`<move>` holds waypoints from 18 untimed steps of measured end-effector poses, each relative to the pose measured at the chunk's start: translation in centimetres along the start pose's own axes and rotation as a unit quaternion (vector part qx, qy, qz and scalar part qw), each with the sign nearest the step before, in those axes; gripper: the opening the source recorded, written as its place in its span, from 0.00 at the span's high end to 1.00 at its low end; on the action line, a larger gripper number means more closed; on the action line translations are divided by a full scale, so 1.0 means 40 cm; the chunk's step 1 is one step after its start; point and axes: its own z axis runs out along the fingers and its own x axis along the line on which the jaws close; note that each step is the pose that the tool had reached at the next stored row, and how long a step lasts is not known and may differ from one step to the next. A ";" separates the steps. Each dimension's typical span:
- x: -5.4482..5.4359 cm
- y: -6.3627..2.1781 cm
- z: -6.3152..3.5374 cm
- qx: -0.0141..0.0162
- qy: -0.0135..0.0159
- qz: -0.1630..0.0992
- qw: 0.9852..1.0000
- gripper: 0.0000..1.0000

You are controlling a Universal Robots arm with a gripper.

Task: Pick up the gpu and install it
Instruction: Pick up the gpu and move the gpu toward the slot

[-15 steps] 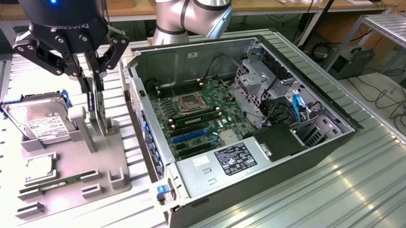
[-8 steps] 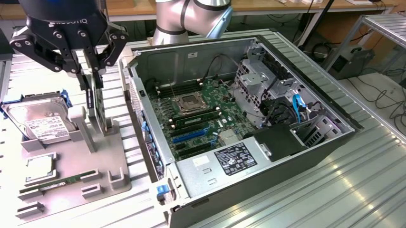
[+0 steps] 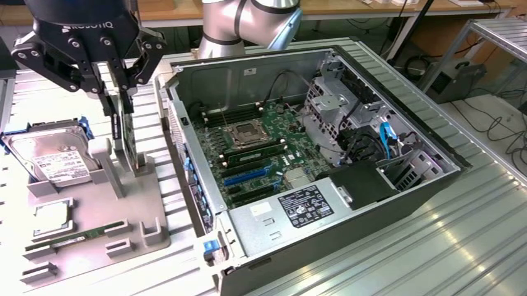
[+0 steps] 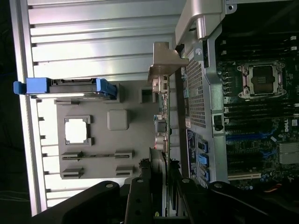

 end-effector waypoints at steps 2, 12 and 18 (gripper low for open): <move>-0.003 0.000 0.000 0.001 0.000 0.000 1.000 0.74; -0.038 0.003 0.002 0.002 0.000 0.000 1.000 0.74; -0.049 0.004 0.002 0.003 0.000 0.000 1.000 0.74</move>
